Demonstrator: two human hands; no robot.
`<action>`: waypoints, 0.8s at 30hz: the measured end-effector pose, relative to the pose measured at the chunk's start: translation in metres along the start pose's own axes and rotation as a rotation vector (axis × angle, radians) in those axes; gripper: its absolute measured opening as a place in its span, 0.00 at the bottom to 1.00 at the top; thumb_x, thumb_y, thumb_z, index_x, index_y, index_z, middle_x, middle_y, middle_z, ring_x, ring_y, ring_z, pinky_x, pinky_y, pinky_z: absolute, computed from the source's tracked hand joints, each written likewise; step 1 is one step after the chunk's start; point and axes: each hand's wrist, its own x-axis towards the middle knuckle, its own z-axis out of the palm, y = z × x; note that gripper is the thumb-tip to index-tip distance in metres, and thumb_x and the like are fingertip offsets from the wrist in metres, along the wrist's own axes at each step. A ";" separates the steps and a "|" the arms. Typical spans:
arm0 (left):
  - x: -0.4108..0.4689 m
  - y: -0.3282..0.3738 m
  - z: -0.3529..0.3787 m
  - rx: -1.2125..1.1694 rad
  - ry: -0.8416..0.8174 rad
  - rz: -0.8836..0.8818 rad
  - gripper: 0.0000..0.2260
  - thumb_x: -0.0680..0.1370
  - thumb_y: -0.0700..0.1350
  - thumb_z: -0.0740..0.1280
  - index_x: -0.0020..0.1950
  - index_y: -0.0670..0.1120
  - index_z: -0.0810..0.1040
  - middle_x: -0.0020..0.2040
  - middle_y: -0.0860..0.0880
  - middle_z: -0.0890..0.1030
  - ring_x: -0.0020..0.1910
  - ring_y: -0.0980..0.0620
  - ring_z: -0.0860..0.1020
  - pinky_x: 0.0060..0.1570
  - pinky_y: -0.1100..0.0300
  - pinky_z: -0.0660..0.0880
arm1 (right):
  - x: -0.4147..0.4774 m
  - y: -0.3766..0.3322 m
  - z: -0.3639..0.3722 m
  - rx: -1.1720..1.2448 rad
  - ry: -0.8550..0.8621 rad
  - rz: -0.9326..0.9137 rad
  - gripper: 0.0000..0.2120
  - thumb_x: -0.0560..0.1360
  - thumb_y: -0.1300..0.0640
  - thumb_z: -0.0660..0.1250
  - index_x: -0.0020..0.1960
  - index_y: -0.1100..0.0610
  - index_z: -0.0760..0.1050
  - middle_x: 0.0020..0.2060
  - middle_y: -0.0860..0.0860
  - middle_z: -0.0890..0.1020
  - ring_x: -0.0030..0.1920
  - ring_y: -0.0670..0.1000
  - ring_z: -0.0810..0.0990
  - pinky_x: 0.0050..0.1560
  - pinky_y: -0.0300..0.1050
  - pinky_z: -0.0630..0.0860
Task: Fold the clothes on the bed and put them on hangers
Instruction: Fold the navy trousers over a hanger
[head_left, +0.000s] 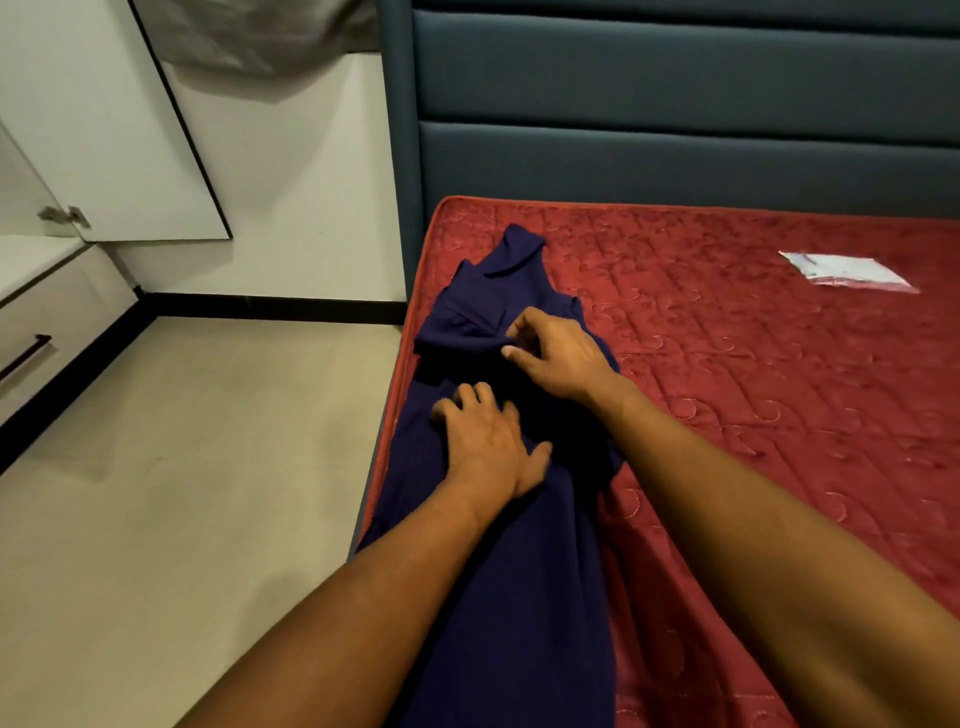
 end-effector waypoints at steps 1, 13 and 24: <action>-0.007 0.008 0.000 0.004 -0.040 0.016 0.37 0.77 0.72 0.49 0.79 0.51 0.63 0.69 0.34 0.65 0.67 0.33 0.64 0.63 0.31 0.62 | -0.009 -0.001 -0.003 -0.055 -0.035 -0.033 0.15 0.75 0.44 0.72 0.57 0.49 0.75 0.49 0.47 0.83 0.48 0.50 0.80 0.44 0.49 0.76; -0.023 -0.044 -0.004 -0.309 -0.084 0.267 0.20 0.80 0.61 0.61 0.70 0.58 0.76 0.72 0.46 0.75 0.72 0.44 0.71 0.69 0.44 0.69 | -0.082 0.005 -0.003 -0.508 -0.095 0.070 0.25 0.65 0.52 0.76 0.59 0.51 0.72 0.55 0.52 0.76 0.58 0.58 0.76 0.55 0.55 0.70; 0.081 -0.082 -0.044 -0.740 0.378 -0.290 0.32 0.74 0.57 0.75 0.69 0.41 0.67 0.63 0.37 0.75 0.62 0.34 0.74 0.60 0.42 0.73 | -0.046 0.050 -0.024 -0.182 0.054 0.233 0.21 0.78 0.34 0.60 0.48 0.49 0.80 0.44 0.48 0.80 0.52 0.58 0.80 0.58 0.54 0.73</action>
